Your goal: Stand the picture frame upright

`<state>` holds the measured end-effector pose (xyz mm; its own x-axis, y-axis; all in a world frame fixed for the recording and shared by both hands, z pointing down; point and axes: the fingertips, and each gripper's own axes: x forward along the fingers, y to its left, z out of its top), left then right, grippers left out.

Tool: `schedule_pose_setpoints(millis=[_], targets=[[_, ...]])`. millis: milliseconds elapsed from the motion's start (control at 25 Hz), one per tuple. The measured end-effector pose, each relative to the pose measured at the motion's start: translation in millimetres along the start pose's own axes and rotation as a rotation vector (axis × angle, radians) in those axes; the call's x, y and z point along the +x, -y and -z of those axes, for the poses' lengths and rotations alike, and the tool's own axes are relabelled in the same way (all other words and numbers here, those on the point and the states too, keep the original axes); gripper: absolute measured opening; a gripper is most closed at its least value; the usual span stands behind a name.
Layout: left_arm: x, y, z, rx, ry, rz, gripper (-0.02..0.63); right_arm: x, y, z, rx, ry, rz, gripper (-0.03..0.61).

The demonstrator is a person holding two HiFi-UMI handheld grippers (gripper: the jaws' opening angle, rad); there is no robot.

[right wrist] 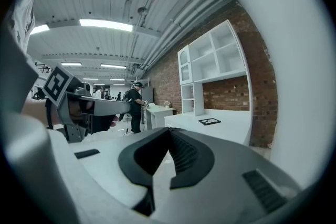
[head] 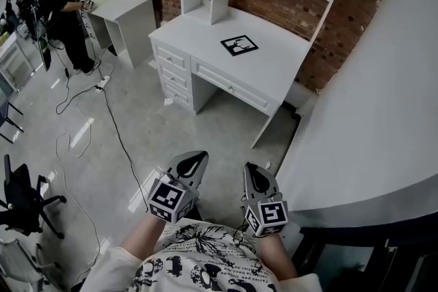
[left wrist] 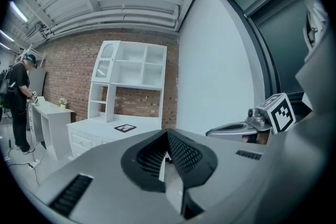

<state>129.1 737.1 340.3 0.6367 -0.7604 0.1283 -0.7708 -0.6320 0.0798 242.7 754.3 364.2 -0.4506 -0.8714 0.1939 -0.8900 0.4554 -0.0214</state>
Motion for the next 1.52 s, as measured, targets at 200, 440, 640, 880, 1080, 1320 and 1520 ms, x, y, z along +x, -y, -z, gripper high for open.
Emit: schedule_pose_setpoints(millis=[200,440,640,880,1080,1320,1520], targets=[[15,-27,12,-0.010,-0.057,0.006,0.005,30,5,5,0.010,-0.019,0.018,0.003],[39,-83,7,-0.020,-0.057,0.017,0.005,87,9,-3,0.001,-0.034,0.047,0.003],[64,-149,1,-0.040,-0.072,0.018,0.005,150,5,-14,0.019,-0.050,0.059,0.004],[99,-242,-8,-0.071,-0.088,0.034,0.005,239,-1,-29,0.044,-0.073,0.085,0.005],[132,-320,-23,-0.074,-0.086,0.074,0.005,319,-8,-48,0.027,-0.091,0.100,0.004],[162,-401,-43,-0.061,-0.066,0.124,0.005,402,-15,-71,0.003,-0.104,0.129,0.005],[186,-444,-44,-0.070,-0.062,0.145,0.005,453,-18,-73,-0.008,-0.136,0.136,0.005]])
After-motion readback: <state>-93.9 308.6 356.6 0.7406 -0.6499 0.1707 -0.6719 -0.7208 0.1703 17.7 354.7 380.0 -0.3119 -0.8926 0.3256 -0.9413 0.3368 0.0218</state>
